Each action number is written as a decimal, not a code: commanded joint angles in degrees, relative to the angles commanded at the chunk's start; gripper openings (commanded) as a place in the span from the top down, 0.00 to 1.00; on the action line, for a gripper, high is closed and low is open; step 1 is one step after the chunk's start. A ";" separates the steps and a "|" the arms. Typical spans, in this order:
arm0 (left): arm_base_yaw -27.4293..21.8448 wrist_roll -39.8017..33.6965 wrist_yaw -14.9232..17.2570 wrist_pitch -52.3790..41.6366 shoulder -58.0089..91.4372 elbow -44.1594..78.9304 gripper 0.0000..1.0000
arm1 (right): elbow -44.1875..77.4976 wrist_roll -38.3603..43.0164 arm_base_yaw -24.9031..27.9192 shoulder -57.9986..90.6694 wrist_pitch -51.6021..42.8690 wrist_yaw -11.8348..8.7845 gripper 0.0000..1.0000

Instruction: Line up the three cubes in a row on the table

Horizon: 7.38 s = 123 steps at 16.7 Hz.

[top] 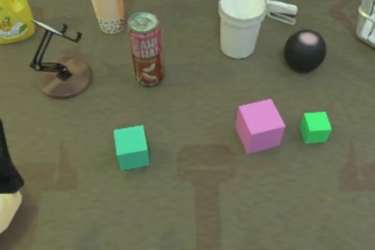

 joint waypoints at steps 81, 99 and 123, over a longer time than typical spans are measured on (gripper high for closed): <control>0.00 0.00 0.00 0.00 0.00 0.00 0.00 | 91.32 11.21 16.02 120.66 -58.80 0.52 1.00; 0.00 0.00 0.00 0.00 0.00 0.00 0.00 | 89.07 35.35 34.76 115.78 -61.80 1.40 1.00; 0.00 0.00 0.00 0.00 0.00 0.00 0.00 | 80.10 35.63 34.97 120.97 -47.65 1.45 0.40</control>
